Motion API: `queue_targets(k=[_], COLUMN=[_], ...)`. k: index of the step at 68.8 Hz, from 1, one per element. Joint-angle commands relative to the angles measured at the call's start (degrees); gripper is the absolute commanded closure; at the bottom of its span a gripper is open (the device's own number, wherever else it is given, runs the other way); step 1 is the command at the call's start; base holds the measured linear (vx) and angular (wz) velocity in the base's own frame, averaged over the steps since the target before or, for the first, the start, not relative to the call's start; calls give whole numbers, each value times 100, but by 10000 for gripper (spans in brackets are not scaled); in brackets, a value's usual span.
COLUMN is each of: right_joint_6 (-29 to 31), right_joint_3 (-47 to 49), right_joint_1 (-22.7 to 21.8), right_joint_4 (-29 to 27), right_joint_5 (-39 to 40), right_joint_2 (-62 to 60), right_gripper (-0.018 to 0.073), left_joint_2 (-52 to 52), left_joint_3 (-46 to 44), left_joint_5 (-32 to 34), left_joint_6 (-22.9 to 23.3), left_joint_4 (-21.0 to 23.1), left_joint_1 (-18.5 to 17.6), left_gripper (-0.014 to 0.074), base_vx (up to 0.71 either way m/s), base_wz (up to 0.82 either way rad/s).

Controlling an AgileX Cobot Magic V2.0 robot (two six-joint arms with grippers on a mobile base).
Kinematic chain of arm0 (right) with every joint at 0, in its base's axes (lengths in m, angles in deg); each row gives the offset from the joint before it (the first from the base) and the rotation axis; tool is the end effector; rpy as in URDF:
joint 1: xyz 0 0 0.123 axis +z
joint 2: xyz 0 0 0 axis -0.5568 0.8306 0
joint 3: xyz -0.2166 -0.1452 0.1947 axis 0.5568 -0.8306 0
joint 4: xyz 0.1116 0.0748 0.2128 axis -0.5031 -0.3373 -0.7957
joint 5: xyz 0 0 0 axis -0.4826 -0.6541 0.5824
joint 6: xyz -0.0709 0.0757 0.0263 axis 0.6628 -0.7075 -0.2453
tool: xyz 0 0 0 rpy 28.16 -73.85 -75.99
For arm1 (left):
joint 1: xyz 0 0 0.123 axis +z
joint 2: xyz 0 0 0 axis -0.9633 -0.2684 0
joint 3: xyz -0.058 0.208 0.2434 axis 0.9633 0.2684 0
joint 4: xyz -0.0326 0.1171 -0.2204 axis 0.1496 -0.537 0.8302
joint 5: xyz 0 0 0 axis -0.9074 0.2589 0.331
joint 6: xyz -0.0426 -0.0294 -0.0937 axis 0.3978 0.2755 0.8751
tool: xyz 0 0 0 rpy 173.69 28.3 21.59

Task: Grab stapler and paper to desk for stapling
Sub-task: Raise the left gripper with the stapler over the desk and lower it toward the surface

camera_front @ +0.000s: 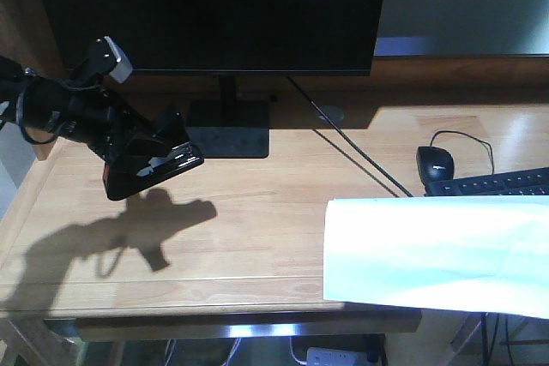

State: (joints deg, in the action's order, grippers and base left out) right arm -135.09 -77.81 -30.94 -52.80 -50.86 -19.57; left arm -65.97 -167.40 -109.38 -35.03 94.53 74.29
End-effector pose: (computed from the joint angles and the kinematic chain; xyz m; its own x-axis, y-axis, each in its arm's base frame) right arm 0.0338 0.0230 0.2629 -0.0852 0.9308 -0.3554 -0.4868 0.2723 0.8300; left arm 0.4066 -0.0790 0.2780 -0.3275 0.5270 -0.7842 0.8957 0.4374 -0.0800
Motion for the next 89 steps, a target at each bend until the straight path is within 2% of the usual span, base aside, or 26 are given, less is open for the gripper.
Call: queue_targets(k=[1, 5, 10, 28, 40, 53, 61, 79, 89], right_joint_6=[40, 40, 40, 40, 40, 40, 40, 40, 40], right_joint_3=[164, 164, 164, 164, 164, 164, 164, 164, 164], right_joint_1=[4, 4, 4, 4, 4, 4, 4, 4, 4], right_joint_4=[-14, -14, -14, -14, -14, -14, -14, -14, -14], right_joint_5=[329, 329, 329, 329, 329, 329, 329, 329, 329], right_joint_2=[62, 62, 62, 62, 62, 62, 62, 62, 62], right_gripper=[561, 561, 561, 561, 561, 561, 561, 561, 561], left_joint_2=[20, -105, -259, -810, -1099, -1206, -1206, -1206, -1206], left_joint_3=[-369, -436, -484, -540, -533, -533, -533, -533, -533], left_joint_5=[-566, -642, -667, -450, -348, -301, -30, 219, 270], left_joint_6=[-954, -1405, -1752, -2588, -2596, -2584, -2576, -2562, -2234], left_joint_4=[789, 763, 767, 768, 663, 114, -159, -185, -190], left_joint_1=[166, 206, 235, 229, 220, 208, 171, 36, -6], left_gripper=[603, 603, 603, 592, 561, 491, 431, 240, 154], base_vx=[0, 0, 0, 0, 0, 0, 0, 0, 0], base_wz=[0, 0, 0, 0, 0, 0, 0, 0, 0])
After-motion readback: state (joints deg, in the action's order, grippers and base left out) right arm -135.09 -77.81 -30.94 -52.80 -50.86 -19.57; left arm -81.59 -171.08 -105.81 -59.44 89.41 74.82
